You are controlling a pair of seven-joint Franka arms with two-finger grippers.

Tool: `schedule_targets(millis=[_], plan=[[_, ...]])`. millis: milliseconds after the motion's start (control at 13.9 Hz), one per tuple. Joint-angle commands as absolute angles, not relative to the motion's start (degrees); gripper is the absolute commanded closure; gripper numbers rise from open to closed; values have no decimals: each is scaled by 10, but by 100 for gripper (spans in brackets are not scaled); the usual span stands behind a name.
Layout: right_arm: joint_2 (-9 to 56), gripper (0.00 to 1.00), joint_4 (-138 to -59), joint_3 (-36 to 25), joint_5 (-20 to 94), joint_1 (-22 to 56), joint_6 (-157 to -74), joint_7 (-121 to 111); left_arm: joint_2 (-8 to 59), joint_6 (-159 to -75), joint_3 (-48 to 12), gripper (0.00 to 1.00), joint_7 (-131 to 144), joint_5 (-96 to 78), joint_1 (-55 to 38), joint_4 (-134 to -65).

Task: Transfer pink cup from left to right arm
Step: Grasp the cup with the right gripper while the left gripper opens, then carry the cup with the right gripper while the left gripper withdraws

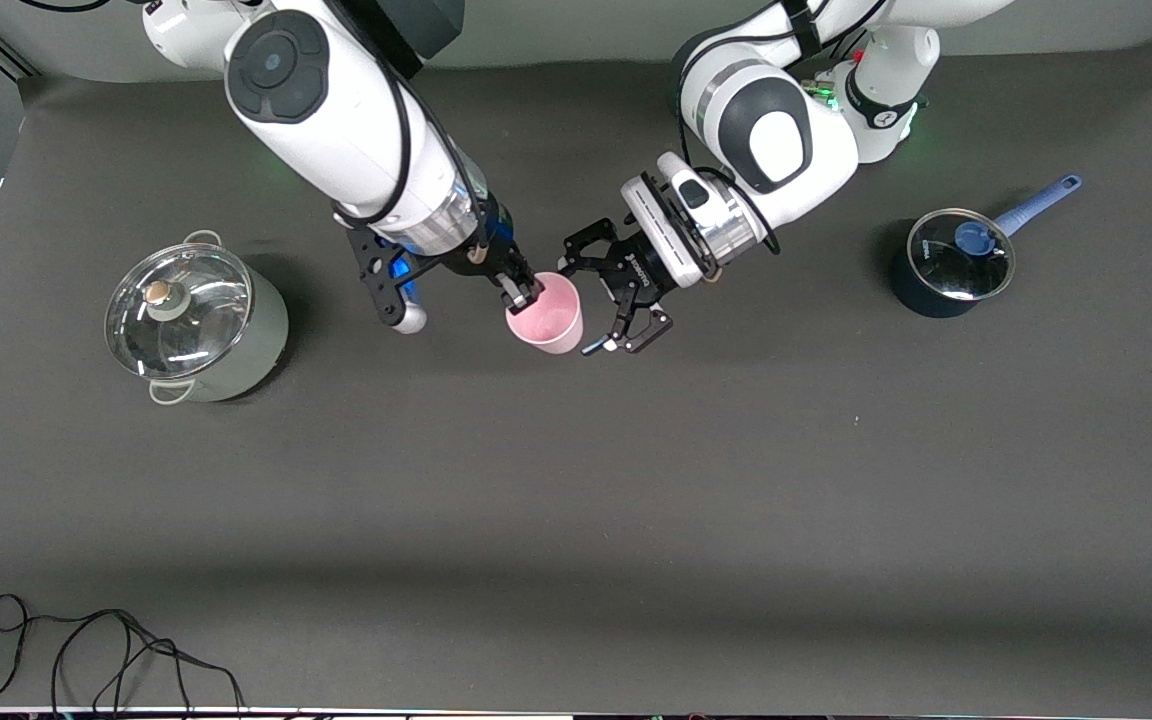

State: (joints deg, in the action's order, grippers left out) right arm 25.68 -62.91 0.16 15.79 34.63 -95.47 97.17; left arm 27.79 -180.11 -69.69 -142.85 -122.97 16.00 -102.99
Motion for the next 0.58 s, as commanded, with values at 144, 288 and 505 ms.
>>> schedule_targets(millis=[144,288,505], plan=[[234,100,-626,0,150,306,-911,806,276,-1846,-662,1,-1403,-1237,151,-1031],[217,100,-627,-1,150,270,-868,720,277,-1850,-654,1,-1396,-1234,170,-1045],[194,100,-628,-1,149,203,-795,577,277,-1846,-656,1,-1398,-1223,227,-1060]])
